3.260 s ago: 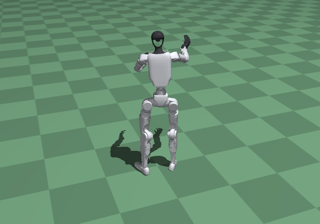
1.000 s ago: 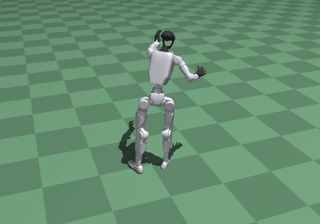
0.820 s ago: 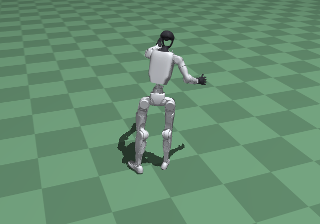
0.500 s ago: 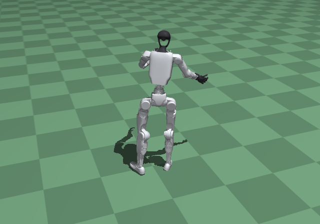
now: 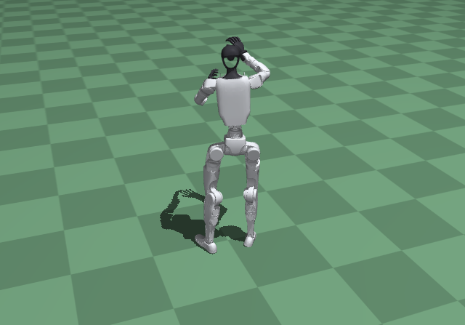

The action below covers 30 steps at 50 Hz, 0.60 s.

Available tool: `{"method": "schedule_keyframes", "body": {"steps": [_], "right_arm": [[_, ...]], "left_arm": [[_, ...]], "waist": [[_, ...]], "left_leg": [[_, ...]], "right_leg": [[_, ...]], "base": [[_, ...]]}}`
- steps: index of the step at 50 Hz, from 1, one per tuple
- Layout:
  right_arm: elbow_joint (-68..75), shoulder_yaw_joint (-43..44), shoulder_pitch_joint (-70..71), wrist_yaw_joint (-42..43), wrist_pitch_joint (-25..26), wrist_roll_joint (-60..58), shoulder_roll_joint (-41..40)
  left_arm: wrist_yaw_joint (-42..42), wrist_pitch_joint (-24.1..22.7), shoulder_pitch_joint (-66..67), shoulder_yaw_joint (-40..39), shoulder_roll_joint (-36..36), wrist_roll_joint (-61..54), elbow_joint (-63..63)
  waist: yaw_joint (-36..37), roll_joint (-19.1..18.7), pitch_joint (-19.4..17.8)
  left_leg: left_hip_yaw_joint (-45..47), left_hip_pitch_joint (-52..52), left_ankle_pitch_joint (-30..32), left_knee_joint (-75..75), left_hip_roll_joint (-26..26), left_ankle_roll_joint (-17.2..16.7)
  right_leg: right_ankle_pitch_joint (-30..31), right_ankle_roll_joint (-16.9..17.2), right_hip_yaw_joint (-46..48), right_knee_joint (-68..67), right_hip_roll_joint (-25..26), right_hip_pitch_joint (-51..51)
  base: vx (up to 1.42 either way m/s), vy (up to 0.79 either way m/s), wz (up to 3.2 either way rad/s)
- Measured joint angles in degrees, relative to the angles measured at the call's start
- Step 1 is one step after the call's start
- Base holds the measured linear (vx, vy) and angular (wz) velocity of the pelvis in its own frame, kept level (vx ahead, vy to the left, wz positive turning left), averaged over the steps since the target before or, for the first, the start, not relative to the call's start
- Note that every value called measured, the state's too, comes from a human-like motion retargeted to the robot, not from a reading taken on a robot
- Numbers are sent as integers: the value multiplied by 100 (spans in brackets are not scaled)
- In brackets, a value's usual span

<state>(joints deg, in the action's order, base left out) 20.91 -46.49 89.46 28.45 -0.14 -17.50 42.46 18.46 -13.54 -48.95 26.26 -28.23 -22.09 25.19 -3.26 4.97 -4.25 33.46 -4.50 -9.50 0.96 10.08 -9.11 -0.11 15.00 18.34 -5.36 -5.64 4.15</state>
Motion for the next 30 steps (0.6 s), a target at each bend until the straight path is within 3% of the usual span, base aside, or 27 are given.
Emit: {"method": "schedule_keyframes", "body": {"steps": [6, 9, 21, 30], "right_arm": [[-379, -1006, 661, -163, -103, -2207, -225], [-88, -1796, 1247, 503, -210, -2909, -457], [53, -2172, 787, 487, -367, -3096, -753], [321, -2352, 646, 565, -281, -3186, -737]], "left_arm": [[-104, -154, 455, -349, 53, 86, -401], [-407, -667, 380, -370, -70, -1449, -541], [-838, -578, 398, 362, -66, -1598, -696], [-786, -579, 464, 375, 111, -1556, -700]], "waist": [[301, 91, 147], [579, 129, 108], [796, 332, 219], [736, 418, 268]], "left_leg": [[96, -87, -58, 4, 59, -27], [268, -145, 100, -91, 198, -208], [41, -204, -52, -46, -104, -116], [-103, -237, -148, 6, -429, -58]], "right_leg": [[59, 0, -77, 28, 88, -33], [127, 0, -196, 72, 335, 42], [-18, 0, -94, -114, -61, -87], [-168, -19, -54, -199, -451, -200]], "base": [[-2, 1, -9], [-9, -9, -50], [-3, 11, 16], [-3, 12, 14]]}}
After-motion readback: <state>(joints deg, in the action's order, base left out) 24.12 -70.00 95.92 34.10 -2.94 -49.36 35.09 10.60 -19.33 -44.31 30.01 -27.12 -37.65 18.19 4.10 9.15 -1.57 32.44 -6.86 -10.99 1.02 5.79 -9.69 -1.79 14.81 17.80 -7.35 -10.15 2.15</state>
